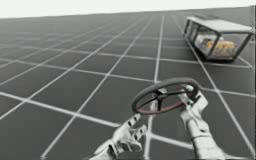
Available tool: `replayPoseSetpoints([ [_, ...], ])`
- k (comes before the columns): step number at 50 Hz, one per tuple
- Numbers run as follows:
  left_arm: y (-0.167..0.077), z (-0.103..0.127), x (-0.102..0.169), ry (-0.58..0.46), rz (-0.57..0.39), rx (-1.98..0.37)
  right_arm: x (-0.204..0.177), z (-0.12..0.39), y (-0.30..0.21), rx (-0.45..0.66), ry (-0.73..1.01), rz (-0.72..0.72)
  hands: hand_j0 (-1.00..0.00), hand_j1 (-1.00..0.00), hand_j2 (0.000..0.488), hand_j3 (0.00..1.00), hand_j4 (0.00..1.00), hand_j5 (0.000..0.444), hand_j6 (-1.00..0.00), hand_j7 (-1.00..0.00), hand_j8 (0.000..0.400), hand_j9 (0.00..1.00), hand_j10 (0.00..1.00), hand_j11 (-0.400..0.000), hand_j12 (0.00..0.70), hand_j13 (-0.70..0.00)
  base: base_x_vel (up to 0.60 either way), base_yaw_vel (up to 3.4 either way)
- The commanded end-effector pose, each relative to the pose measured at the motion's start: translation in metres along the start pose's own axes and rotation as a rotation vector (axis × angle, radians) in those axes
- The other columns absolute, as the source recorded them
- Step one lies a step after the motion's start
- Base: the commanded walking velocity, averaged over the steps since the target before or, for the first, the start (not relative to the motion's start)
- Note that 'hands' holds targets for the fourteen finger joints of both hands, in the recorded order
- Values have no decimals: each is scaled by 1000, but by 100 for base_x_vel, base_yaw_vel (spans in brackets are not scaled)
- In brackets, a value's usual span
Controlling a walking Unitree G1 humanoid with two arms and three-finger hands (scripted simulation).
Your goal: Pick up and drop off the object
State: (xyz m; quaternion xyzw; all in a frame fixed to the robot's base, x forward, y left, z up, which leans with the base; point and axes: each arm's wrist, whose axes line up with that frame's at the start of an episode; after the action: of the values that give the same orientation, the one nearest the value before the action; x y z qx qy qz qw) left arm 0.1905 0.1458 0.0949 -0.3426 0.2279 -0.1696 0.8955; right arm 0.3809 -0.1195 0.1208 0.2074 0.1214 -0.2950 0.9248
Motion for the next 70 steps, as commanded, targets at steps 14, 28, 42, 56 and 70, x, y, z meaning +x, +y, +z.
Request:
replayPoseSetpoints([
  [14,4,-1,-2,-8,3,-13,-4,2,8,-1,-12,22,0,0,0,1000,1000,0,0,0,0,1000,1000,-400,0,-700,44,-30],
  [28,4,-1,-2,-8,3,-13,-4,2,8,-1,-12,22,0,0,0,1000,1000,0,0,0,0,1000,1000,-400,0,-700,40,-40],
  [42,4,-1,-2,-8,3,-13,-4,2,8,-1,-12,22,0,0,0,1000,1000,0,0,0,0,1000,1000,-400,0,-700,39,-40],
  [56,4,-1,-2,-8,3,-13,-4,2,8,-1,-12,22,0,0,0,1000,1000,0,0,0,0,1000,1000,-400,0,-700,40,-36],
  [70,4,-1,-2,-8,3,-13,-4,2,8,-1,-12,22,0,0,0,1000,1000,0,0,0,0,1000,1000,-400,0,-700,44,-30],
])
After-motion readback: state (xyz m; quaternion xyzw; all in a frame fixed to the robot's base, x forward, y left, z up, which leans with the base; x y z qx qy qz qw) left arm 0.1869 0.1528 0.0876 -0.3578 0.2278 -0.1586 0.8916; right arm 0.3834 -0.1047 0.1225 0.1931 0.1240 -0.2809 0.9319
